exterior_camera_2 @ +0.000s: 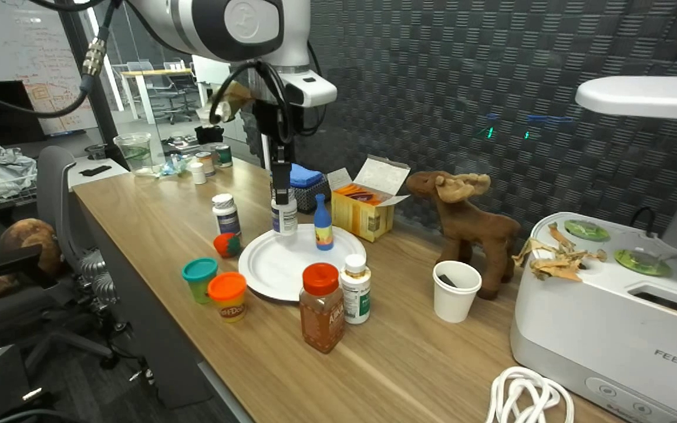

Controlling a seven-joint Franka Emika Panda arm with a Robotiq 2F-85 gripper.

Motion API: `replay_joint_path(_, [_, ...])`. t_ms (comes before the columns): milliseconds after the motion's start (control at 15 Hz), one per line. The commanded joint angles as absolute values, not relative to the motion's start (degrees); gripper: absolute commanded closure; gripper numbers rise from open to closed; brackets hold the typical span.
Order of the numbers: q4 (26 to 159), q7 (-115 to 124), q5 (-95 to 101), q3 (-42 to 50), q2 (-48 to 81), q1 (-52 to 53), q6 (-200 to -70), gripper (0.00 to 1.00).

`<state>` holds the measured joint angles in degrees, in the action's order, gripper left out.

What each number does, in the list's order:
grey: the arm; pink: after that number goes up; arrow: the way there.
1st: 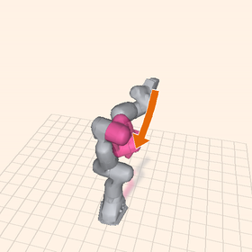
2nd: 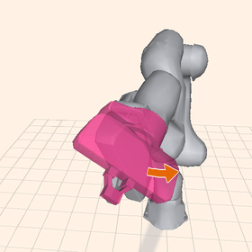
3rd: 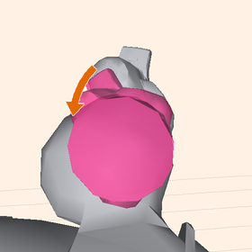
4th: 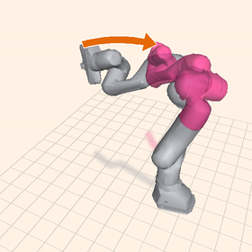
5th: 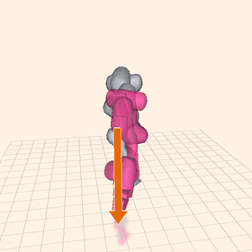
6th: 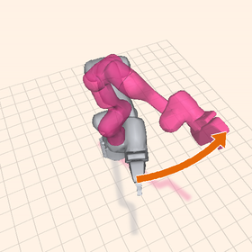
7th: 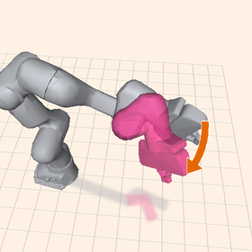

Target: Pick up the bottles and small containers from the table and put them on the white plate.

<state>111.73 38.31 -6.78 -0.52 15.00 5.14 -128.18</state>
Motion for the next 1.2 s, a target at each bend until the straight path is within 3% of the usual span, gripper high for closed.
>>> replay_joint_path(0, [112.20,38.72,-6.94,0.07,15.02,5.07,-131.25,0.80])
replay_joint_path(1133, [114.26,38.32,-2.67,0.70,16.70,5.56,-135.24,0.80])
